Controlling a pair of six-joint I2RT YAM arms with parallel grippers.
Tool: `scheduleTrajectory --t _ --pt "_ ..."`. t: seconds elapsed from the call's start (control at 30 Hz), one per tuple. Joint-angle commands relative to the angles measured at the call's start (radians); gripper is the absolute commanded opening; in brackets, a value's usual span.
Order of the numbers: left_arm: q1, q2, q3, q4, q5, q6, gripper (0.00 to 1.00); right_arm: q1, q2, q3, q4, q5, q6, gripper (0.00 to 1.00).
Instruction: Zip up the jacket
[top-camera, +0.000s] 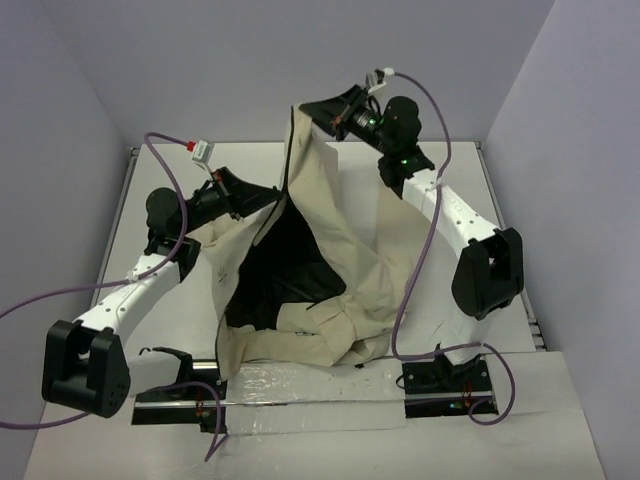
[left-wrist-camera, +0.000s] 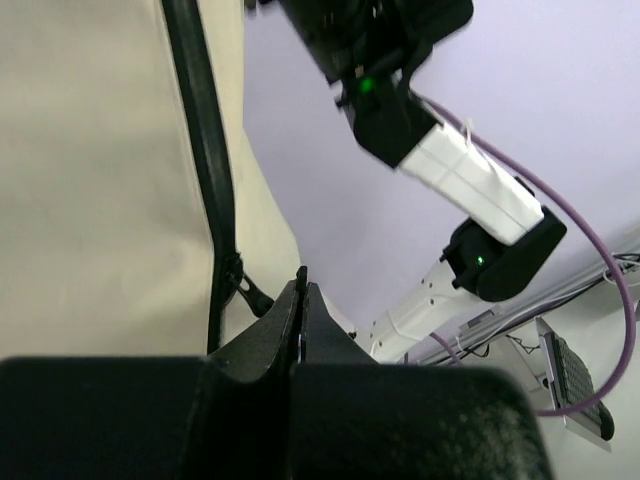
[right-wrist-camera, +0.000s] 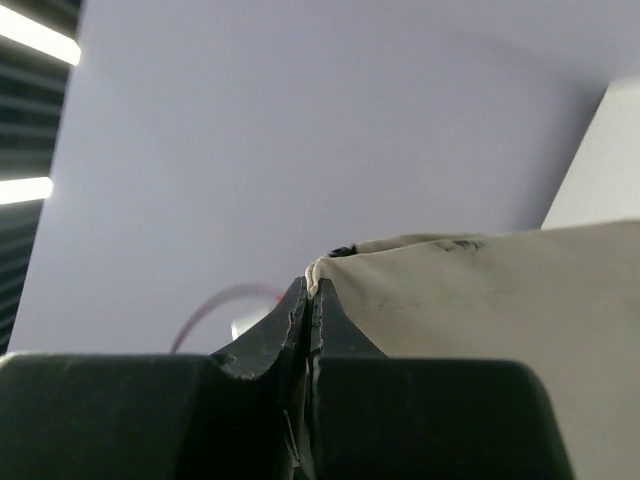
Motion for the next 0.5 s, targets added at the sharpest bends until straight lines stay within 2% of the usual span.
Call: scheduleTrajectory --t 0.0,0.23,0.3,0.47 --pt "-0.015 -0.067 -0.027 -0.097 0.056 0.042 0.0 -0.106 0.053 0.236 -0.004 0.149 -0.041 0.0" --pt "-0.069 -0.141 -0.069 -0.221 0.025 0.077 0.0 -0.179 0.2 0.51 -0.154 0.213 -0.088 0.0" --pt "-0.099 -0.183 -0.107 -0.257 0.01 0.081 0.0 -0.203 0.276 0.639 -0.206 0.22 -0.092 0.0" --pt "-0.192 -0.271 -0.2 -0.319 -0.055 0.069 0.0 -0.237 0.379 0.784 -0.268 0.248 -0.1 0.0"
